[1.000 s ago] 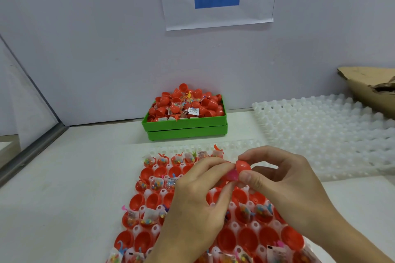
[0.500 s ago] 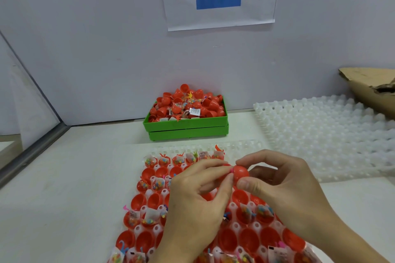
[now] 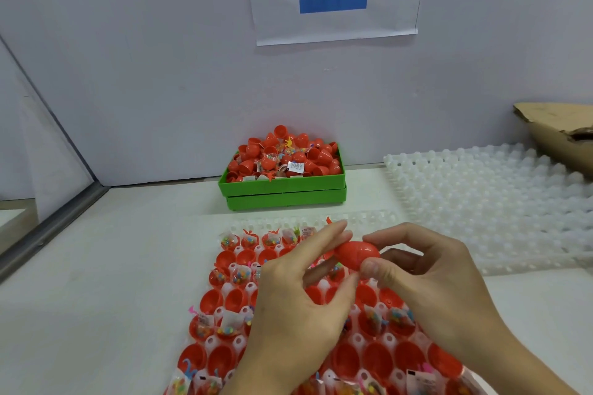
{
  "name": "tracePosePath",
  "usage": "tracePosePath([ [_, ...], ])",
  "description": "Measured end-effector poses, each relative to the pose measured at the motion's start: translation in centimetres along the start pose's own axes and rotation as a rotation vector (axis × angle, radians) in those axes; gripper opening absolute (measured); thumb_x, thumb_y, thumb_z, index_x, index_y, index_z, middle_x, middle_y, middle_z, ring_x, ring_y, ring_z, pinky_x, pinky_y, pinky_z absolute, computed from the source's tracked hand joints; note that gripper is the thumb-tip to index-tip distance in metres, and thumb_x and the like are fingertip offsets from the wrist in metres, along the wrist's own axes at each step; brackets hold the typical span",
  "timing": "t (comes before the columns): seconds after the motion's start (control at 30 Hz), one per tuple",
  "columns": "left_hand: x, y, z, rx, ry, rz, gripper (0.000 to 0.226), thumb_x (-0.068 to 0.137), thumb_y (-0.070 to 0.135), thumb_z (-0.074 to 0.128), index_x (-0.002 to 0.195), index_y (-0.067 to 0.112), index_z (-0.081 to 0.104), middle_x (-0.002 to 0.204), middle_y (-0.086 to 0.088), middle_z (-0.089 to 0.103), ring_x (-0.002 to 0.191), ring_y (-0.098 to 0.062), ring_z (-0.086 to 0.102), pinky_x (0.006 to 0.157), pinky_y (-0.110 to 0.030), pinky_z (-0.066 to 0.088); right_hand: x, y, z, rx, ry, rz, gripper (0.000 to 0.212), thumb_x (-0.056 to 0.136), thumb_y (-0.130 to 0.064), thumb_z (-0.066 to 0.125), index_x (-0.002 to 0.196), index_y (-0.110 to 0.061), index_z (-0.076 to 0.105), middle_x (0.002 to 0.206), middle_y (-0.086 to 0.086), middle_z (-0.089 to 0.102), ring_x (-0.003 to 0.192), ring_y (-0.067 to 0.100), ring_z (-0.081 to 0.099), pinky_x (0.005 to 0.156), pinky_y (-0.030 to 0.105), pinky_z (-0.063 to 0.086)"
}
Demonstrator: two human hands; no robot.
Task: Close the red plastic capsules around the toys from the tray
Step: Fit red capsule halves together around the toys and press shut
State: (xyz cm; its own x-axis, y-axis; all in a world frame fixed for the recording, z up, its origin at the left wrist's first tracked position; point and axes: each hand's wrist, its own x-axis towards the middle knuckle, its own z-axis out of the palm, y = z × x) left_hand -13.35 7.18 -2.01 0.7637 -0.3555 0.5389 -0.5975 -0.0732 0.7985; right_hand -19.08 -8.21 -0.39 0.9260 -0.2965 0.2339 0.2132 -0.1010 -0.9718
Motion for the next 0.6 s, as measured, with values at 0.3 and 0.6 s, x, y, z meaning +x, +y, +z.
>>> tracePosePath([
  [0.3, 0.71, 0.23, -0.44, -0.138, -0.009, -0.124, 0.037, 0.075, -0.001, 0.079, 0.097, 0.028, 0.078, 0.099, 0.009, 0.075, 0.092, -0.01, 0.072, 0.078, -0.02, 0.058, -0.19, -0.46, -0.15, -0.003, -0.041, -0.032, 0.029, 0.075, -0.008, 0.077, 0.093, -0.031, 0.077, 0.077, 0.008, 0.077, 0.076, 0.024, 0.075, 0.074, 0.033, 0.06],
  [0.6, 0.87, 0.66, -0.43, -0.186, -0.059, -0.173, 0.031, 0.073, -0.004, 0.079, 0.094, 0.018, 0.076, 0.088, 0.005, 0.077, 0.086, -0.01, 0.073, 0.075, -0.017, 0.056, 0.02, 0.07, 0.1, -0.063, 0.021, -0.062, 0.041, 0.078, 0.012, 0.071, 0.086, -0.027, 0.079, 0.069, 0.008, 0.075, 0.065, 0.021, 0.072, 0.063, 0.021, 0.056],
])
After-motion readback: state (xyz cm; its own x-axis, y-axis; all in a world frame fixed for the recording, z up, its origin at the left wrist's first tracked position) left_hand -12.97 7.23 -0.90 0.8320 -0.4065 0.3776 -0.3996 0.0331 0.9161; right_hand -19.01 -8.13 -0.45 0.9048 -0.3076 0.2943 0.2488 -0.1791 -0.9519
